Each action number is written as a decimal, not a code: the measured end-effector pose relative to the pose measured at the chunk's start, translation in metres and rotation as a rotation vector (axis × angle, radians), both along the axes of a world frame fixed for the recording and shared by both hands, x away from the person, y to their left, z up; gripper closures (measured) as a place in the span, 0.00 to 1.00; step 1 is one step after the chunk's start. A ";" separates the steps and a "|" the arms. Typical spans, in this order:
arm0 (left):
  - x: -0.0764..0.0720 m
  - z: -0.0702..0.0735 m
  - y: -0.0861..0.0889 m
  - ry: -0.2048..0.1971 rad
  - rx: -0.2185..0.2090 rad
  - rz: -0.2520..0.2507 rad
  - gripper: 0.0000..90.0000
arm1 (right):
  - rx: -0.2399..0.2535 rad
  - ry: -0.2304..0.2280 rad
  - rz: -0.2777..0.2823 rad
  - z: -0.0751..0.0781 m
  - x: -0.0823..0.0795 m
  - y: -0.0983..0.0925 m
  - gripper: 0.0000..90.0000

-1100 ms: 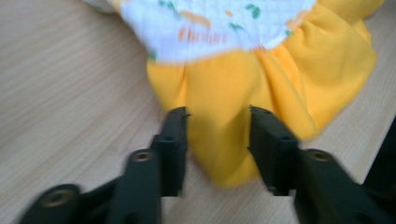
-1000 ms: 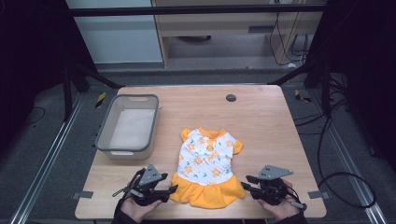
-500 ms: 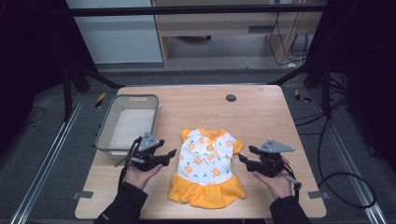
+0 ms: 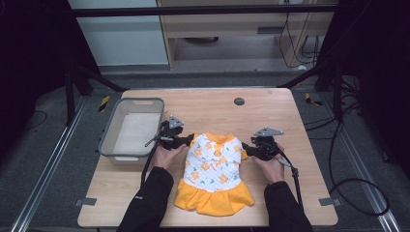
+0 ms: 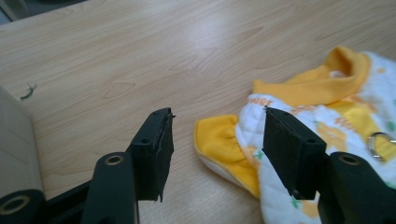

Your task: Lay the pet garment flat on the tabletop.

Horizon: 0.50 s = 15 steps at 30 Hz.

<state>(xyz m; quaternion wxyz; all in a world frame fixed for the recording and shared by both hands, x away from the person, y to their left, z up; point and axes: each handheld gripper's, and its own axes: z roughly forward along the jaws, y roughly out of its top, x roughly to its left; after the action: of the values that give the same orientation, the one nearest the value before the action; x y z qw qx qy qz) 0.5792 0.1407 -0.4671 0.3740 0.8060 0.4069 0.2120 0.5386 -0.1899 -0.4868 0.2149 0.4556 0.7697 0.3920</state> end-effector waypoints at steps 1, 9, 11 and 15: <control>0.000 0.000 0.000 0.000 0.000 0.000 0.48 | 0.000 0.000 0.000 0.000 0.000 0.000 0.56; 0.015 -0.026 -0.001 0.076 0.027 0.028 0.51 | -0.034 0.055 0.000 -0.016 0.005 0.001 0.63; 0.016 -0.029 -0.001 0.084 0.014 0.030 0.54 | -0.034 0.061 0.002 -0.017 0.005 0.001 0.66; 0.011 -0.031 -0.004 0.081 0.023 0.013 0.71 | -0.016 0.075 -0.001 -0.017 0.004 0.003 0.77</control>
<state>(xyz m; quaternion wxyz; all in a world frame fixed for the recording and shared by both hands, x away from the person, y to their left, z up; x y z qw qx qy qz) 0.5906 0.1366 -0.4977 0.3467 0.8153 0.4246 0.1865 0.5425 -0.1870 -0.5041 0.1896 0.4689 0.7800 0.3684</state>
